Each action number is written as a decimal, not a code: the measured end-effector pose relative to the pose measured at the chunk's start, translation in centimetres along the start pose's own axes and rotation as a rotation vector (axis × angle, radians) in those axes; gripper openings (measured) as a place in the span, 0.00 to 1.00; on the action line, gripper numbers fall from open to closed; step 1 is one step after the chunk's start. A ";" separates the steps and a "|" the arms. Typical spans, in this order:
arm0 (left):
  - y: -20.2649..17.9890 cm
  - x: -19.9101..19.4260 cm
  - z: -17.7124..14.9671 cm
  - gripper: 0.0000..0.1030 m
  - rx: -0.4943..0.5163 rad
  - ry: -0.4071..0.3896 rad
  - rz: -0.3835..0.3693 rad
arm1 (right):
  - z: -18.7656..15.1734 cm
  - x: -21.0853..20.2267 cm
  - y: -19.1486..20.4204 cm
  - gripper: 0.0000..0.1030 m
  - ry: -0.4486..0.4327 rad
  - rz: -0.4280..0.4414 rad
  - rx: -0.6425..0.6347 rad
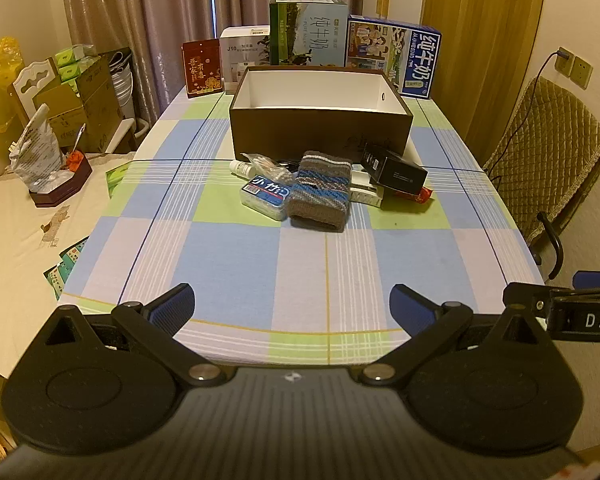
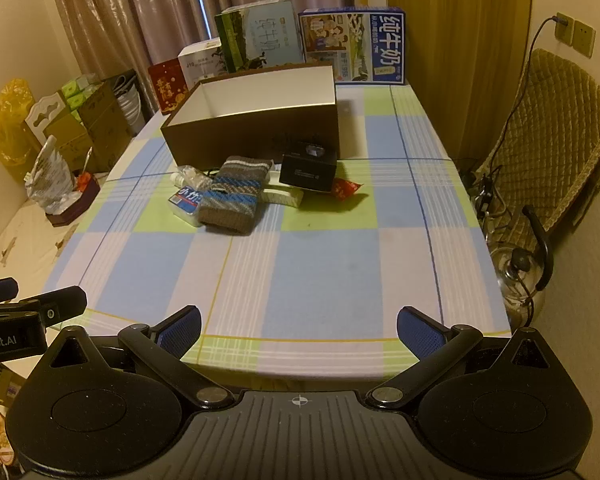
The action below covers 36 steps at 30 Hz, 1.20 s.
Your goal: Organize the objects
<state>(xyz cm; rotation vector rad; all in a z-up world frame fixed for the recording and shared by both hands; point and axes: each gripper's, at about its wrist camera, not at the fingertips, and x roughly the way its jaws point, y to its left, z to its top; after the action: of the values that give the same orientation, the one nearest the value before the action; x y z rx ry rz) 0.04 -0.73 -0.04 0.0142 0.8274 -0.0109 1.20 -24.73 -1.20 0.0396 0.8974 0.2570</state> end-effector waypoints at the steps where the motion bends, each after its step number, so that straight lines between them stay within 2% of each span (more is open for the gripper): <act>1: 0.0 0.0 0.0 0.99 0.000 0.000 -0.001 | 0.0 0.0 0.0 0.98 0.000 0.000 0.000; 22: 0.3 0.3 0.0 0.99 -0.005 0.006 -0.007 | -0.1 0.4 0.1 0.98 0.006 0.004 -0.006; 36: -0.5 1.5 0.8 0.99 -0.014 0.016 0.005 | 1.3 1.7 -1.3 0.98 0.024 0.025 -0.022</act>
<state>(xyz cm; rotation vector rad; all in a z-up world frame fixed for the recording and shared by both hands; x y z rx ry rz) 1.61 -1.29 -0.57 0.0029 0.8439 -0.0003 3.44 -25.52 -1.88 0.0275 0.9182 0.2911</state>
